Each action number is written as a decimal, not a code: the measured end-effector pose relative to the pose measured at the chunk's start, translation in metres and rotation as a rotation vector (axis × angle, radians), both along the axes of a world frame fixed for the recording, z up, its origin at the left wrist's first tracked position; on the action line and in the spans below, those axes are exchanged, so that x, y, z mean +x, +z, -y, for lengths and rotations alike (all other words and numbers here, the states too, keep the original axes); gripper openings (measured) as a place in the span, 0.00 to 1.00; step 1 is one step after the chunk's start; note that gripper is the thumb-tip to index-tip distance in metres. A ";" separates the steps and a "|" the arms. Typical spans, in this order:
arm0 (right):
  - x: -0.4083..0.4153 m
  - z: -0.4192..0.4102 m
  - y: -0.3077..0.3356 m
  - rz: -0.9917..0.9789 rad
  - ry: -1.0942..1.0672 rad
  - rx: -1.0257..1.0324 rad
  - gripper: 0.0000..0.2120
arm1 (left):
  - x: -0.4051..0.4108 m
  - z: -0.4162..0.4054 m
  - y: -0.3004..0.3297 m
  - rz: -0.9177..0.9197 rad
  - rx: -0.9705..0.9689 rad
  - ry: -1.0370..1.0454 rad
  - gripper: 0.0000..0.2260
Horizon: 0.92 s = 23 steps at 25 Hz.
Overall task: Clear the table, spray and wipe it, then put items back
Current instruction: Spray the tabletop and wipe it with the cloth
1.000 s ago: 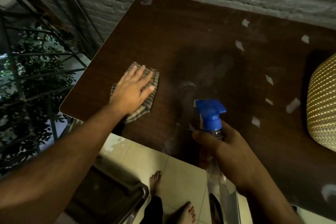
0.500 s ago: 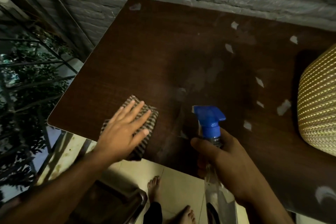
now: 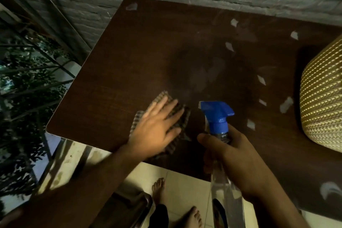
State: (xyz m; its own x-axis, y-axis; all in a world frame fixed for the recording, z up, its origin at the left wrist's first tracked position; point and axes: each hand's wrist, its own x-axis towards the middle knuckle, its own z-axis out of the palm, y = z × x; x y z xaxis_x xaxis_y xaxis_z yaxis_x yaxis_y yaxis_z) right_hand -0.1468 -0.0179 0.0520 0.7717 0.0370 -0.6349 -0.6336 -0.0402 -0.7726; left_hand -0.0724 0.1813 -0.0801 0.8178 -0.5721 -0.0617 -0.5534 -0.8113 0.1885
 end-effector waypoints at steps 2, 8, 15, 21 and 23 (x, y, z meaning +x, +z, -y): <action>-0.001 0.002 -0.003 -0.005 0.001 -0.004 0.08 | -0.042 -0.034 0.001 -0.051 0.025 0.003 0.26; -0.011 0.014 -0.010 0.002 -0.008 -0.041 0.11 | 0.066 -0.019 -0.003 -0.021 0.020 0.360 0.26; -0.017 0.020 0.003 0.041 -0.017 -0.014 0.08 | -0.019 0.056 0.000 0.003 0.036 0.138 0.25; -0.021 0.033 0.000 0.014 -0.057 -0.044 0.08 | -0.025 -0.013 0.001 -0.019 0.031 0.242 0.27; -0.022 0.035 0.000 0.017 -0.057 -0.046 0.08 | 0.036 0.004 -0.002 -0.013 0.018 0.357 0.26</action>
